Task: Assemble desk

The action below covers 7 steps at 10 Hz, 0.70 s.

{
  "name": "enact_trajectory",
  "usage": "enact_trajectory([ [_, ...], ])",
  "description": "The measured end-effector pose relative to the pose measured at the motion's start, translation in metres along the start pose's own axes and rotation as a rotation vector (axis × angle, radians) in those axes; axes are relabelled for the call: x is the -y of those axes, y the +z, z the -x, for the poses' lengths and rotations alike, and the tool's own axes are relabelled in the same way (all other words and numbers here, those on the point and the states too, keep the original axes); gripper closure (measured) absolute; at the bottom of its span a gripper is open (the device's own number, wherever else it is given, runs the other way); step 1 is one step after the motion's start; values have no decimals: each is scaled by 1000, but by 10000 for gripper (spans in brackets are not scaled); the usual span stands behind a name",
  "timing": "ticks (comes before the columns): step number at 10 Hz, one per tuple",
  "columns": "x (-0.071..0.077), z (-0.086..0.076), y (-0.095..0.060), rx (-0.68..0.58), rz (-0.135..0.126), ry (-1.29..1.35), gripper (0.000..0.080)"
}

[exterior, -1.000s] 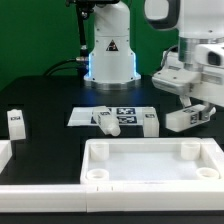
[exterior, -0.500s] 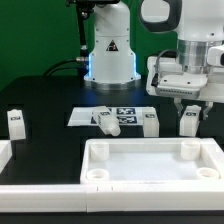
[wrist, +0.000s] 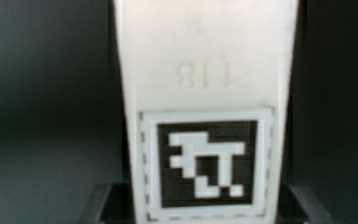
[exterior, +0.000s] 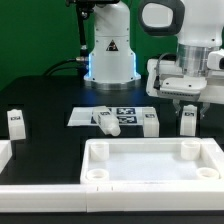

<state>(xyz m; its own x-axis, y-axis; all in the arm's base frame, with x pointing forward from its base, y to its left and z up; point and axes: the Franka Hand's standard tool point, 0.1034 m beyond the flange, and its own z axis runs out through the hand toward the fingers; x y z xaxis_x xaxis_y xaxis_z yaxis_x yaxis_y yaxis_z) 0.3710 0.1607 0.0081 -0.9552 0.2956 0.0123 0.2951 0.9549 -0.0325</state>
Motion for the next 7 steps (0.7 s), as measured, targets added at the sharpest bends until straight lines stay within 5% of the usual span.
enact_trajectory([
  [1,0,0,0,-1,-1,8,515],
  [2,0,0,0,-1,-1,38,355],
  [3,1,0,0,0,-4,44,355],
  [4,1,5,-7,13,-10,124,202],
  [7,-6,25,-30,68,-16,430,153],
])
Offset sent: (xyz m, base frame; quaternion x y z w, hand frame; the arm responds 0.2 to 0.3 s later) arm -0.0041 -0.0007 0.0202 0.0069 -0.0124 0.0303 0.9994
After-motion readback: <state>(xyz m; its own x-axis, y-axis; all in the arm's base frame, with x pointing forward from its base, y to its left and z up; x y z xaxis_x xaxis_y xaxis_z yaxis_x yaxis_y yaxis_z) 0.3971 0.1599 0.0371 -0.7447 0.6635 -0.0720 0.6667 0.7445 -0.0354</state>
